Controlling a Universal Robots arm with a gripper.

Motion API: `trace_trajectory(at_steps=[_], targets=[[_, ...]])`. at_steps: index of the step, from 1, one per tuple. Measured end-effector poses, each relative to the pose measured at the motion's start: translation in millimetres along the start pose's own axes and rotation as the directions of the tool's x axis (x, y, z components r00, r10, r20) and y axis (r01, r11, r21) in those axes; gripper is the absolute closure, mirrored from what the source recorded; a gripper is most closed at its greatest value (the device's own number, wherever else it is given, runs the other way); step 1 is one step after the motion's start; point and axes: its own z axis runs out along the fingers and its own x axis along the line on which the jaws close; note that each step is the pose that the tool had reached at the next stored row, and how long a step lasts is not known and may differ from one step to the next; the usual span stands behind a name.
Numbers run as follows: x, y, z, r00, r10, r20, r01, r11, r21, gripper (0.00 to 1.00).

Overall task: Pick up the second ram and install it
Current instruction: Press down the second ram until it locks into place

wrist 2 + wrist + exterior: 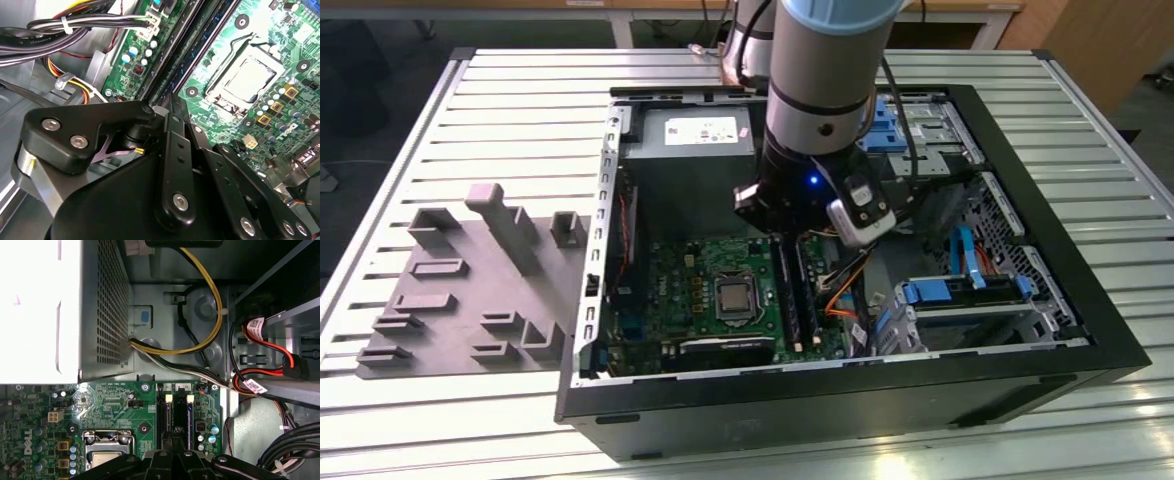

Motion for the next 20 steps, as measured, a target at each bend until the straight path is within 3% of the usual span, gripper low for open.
trace_trajectory(at_steps=[20], targets=[[-0.1, -7.2, -0.3, 1.0000, 0.000, 0.0000, 0.000, 1.0000, 0.0000, 0.89]])
